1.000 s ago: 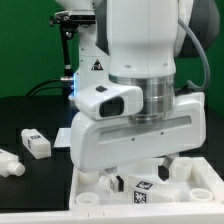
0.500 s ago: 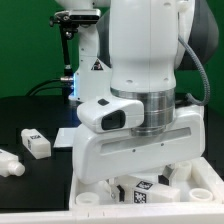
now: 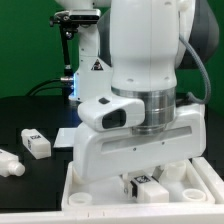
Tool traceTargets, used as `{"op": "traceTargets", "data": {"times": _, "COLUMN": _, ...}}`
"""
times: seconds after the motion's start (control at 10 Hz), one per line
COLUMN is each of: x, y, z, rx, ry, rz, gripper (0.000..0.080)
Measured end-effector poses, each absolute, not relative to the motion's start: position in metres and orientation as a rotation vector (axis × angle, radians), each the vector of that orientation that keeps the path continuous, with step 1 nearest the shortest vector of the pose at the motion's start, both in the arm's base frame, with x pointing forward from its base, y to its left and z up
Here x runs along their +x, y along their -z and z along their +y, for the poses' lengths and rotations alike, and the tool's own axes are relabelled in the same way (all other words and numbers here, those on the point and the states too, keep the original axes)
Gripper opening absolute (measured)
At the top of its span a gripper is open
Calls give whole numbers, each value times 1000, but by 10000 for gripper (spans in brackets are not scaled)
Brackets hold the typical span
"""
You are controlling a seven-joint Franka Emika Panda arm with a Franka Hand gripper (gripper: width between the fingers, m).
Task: Assemble desk
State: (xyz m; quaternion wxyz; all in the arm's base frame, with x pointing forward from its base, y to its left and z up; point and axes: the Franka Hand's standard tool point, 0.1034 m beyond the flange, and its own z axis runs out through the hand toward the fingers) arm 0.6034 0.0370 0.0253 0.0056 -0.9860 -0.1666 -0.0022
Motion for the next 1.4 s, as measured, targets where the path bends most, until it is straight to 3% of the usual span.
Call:
{"op": "traceTargets", "data": {"times": 0.4, "x": 568, "y": -76, "z": 65, "rx": -3099, "ry": -5, "rz": -366, "gripper": 262}}
{"op": "traceTargets", "data": {"times": 0.6, "x": 541, "y": -74, "z": 91, "rx": -3120, "ry": -48, "rz": -243, "gripper": 263}}
{"op": "traceTargets", "data": {"times": 1.0, "x": 545, "y": -73, "z": 84, "rx": -3117, "ry": -42, "rz": -278, "gripper": 264}}
{"op": "traceTargets", "data": {"times": 1.4, "x": 454, "y": -74, "z": 102, "rx": -3141, "ry": -100, "rz": 92, "gripper": 264}}
